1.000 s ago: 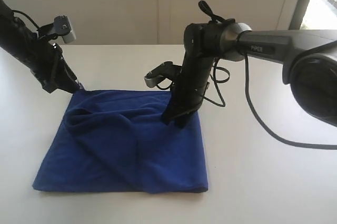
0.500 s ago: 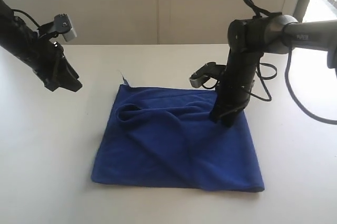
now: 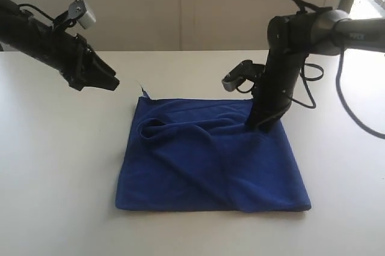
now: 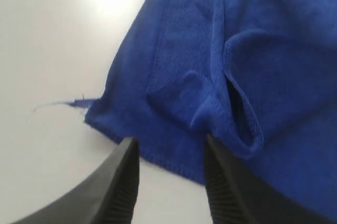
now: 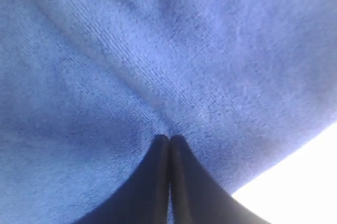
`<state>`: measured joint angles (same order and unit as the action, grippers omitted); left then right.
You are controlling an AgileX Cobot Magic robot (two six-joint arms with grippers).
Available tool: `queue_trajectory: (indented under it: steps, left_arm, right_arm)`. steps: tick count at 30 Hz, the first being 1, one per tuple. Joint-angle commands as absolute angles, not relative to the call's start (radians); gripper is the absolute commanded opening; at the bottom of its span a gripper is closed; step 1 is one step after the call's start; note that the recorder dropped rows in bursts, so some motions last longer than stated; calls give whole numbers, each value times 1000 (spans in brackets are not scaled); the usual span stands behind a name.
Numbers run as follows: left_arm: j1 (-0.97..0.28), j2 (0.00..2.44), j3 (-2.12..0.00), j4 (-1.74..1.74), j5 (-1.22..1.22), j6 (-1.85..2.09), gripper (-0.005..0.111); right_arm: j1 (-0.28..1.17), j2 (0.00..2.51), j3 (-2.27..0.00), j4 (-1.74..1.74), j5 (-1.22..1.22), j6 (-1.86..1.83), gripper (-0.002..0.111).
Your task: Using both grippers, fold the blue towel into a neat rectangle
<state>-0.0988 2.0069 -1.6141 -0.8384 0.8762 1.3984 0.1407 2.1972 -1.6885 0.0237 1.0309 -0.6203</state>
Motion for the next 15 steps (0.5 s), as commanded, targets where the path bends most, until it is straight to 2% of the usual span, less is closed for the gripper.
queue_trajectory:
  steps: [1, 4, 10, 12, 15]
  left_arm:
    - [-202, 2000, -1618, -814, 759, 1353, 46]
    - [-285, 2001, -1618, -718, 669, 1295, 46]
    - [-350, 2028, -1620, -583, 652, 1181, 47]
    - [-354, 2042, -1620, -566, 656, 1181, 50]
    - [-354, 2061, -1620, -561, 641, 1181, 53]
  right_arm:
    - [131, 2105, -1686, 232, 1026, -697, 1]
    - [131, 2097, -1686, 421, 1043, -800, 12]
    - [160, 2142, -1686, 526, 1000, -905, 43]
    - [178, 2162, -1686, 526, 985, -915, 50]
    - [202, 2193, -1686, 526, 961, -917, 51]
